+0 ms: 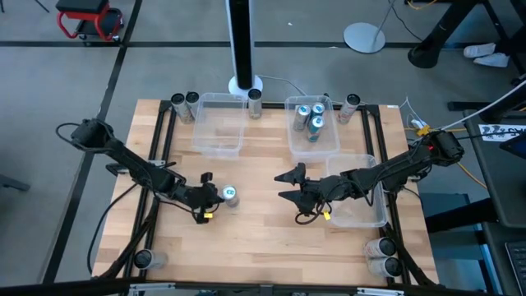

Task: Sort soda cans
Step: Put the blue soda can into the top right transparent bin

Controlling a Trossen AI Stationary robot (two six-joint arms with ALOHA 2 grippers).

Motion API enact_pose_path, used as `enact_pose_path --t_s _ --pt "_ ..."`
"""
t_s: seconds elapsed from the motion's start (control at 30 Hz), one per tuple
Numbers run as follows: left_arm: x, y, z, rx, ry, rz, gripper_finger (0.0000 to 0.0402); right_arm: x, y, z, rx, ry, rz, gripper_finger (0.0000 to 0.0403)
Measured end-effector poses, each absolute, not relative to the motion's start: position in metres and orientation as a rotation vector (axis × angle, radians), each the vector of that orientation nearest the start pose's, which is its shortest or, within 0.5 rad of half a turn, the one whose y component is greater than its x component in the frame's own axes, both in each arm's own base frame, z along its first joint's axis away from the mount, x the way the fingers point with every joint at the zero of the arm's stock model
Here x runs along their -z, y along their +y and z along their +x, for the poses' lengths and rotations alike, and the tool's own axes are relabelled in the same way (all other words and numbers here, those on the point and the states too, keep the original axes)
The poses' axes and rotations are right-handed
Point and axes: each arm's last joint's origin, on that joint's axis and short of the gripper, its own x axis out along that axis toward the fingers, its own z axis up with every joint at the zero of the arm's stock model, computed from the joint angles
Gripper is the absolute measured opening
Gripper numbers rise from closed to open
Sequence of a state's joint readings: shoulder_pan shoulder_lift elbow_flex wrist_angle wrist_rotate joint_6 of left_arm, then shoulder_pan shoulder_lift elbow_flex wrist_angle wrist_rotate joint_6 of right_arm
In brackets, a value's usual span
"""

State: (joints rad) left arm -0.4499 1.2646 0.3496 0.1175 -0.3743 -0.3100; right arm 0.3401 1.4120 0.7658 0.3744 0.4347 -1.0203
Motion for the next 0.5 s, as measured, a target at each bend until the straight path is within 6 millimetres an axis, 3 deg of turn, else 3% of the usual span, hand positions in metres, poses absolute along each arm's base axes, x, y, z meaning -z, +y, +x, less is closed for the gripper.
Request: enact_pose_path --t_s 0.5 --pt "-0.109 -0.070 0.215 -0.071 0.664 0.097 0.0004 -0.232 0.091 0.295 -0.035 0.267 -1.123 0.0358"
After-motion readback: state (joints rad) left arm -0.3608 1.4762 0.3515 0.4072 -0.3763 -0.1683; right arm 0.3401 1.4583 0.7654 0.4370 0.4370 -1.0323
